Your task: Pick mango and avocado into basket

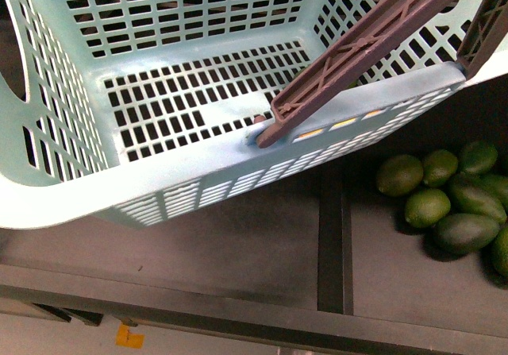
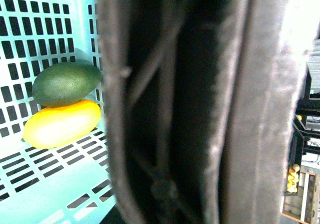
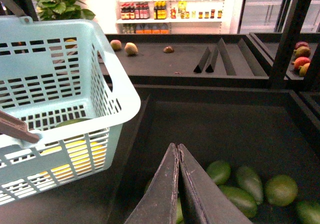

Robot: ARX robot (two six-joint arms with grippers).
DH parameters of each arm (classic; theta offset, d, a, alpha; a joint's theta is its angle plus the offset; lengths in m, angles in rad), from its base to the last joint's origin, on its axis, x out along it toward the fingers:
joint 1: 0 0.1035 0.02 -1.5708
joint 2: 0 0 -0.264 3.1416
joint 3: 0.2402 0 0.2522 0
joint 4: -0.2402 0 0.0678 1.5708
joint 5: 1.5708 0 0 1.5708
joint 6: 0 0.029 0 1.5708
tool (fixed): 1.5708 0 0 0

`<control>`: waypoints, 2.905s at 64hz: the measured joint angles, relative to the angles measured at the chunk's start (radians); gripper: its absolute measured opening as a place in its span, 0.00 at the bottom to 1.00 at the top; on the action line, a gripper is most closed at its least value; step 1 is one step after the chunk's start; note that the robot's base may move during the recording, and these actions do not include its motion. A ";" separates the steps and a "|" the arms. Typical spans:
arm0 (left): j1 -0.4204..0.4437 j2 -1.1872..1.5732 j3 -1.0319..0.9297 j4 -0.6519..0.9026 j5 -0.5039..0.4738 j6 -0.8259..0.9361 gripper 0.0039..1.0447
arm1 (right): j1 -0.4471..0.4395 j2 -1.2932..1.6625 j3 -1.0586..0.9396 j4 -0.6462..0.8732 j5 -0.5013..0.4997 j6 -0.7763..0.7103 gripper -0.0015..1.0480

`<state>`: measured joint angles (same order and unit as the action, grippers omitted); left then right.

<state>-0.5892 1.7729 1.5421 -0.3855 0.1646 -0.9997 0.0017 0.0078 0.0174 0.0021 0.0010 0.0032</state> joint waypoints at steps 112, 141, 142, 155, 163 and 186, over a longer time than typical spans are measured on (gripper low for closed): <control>0.362 0.363 0.129 0.176 -0.171 -0.284 0.13 | 0.000 -0.002 0.000 -0.001 -0.001 0.000 0.92; 0.393 0.506 0.150 0.242 -0.084 -0.482 0.13 | 0.000 -0.002 0.000 -0.001 -0.001 0.000 0.92; 0.393 0.506 0.145 0.242 -0.084 -0.483 0.13 | 0.000 -0.002 0.000 -0.001 -0.001 0.000 0.92; 0.393 0.484 0.073 0.283 -0.061 -0.472 0.13 | 0.000 -0.002 0.000 -0.001 -0.001 0.000 0.92; 0.391 0.462 0.019 0.312 -0.060 -0.478 0.16 | 0.000 -0.002 0.000 -0.001 -0.001 0.000 0.92; 0.391 0.304 -0.136 0.362 -0.151 -0.541 0.84 | 0.000 -0.002 0.000 -0.001 -0.001 0.000 0.92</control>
<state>-0.1986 2.0766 1.4059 -0.0238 0.0132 -1.5406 0.0017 0.0055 0.0174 0.0013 0.0002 0.0029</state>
